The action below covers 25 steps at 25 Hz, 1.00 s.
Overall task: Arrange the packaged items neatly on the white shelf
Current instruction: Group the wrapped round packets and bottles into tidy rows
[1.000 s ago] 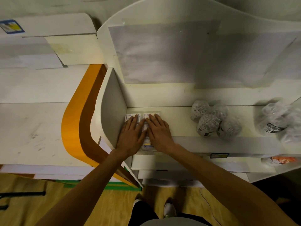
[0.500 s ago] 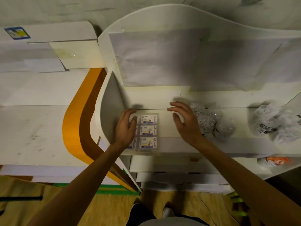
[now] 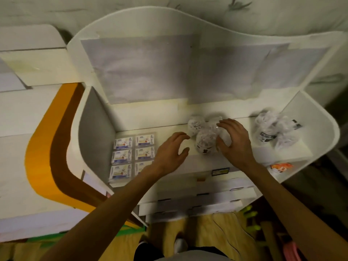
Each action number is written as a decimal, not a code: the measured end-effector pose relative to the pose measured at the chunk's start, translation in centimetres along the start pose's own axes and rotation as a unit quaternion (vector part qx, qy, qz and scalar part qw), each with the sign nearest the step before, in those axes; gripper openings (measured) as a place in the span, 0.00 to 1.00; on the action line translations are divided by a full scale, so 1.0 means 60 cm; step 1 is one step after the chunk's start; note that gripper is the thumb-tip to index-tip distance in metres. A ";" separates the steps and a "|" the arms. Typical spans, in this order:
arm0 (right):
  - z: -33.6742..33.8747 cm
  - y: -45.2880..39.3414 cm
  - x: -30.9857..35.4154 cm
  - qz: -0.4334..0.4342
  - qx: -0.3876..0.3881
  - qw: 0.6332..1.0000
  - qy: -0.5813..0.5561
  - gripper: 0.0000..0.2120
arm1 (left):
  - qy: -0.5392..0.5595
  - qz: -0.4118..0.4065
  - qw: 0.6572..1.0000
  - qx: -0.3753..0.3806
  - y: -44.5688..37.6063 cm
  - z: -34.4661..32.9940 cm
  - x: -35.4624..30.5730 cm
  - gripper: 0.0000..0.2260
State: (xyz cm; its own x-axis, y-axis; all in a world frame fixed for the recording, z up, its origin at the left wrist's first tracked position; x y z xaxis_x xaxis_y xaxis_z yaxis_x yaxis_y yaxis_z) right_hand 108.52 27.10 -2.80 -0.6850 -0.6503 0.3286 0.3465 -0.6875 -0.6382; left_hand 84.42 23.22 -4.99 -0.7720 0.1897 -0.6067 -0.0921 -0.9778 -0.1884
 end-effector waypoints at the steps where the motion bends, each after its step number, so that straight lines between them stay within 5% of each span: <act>1: 0.005 0.010 -0.007 -0.009 0.010 1.000 0.010 0.20 | -0.002 -0.003 1.000 0.008 -0.006 -0.010 -0.019 0.20; 7: 0.014 0.061 -0.046 -0.126 0.077 0.988 -0.047 0.28 | -0.032 0.055 0.998 0.021 -0.049 -0.051 -0.074 0.30; 19: 0.018 0.044 -0.097 -0.299 0.063 0.942 -0.139 0.32 | -0.013 0.076 0.997 -0.007 -0.063 -0.043 -0.071 0.31; 25: 0.017 0.071 -0.097 -0.414 -0.027 0.804 -0.426 0.17 | 0.122 0.149 0.981 -0.030 -0.033 -0.020 -0.015 0.28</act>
State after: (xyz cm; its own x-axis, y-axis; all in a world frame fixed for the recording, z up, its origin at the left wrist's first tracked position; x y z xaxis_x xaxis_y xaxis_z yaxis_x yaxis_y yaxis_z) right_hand 114.63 27.62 -6.71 0.0294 0.0217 0.9993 -0.0463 -0.9987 0.0230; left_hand 86.06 25.08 -4.99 -0.5845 -0.0802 -0.8074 0.1573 -0.9874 -0.0158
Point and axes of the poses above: each hand's wrist, its own y-axis away from the middle knuckle, its own z-axis out of the back of the hand, x = y × z, the point moved 3 cm from there along -y, towards the middle knuckle, and after that the axes turned 9 degrees about z, right-handed, at the moved point
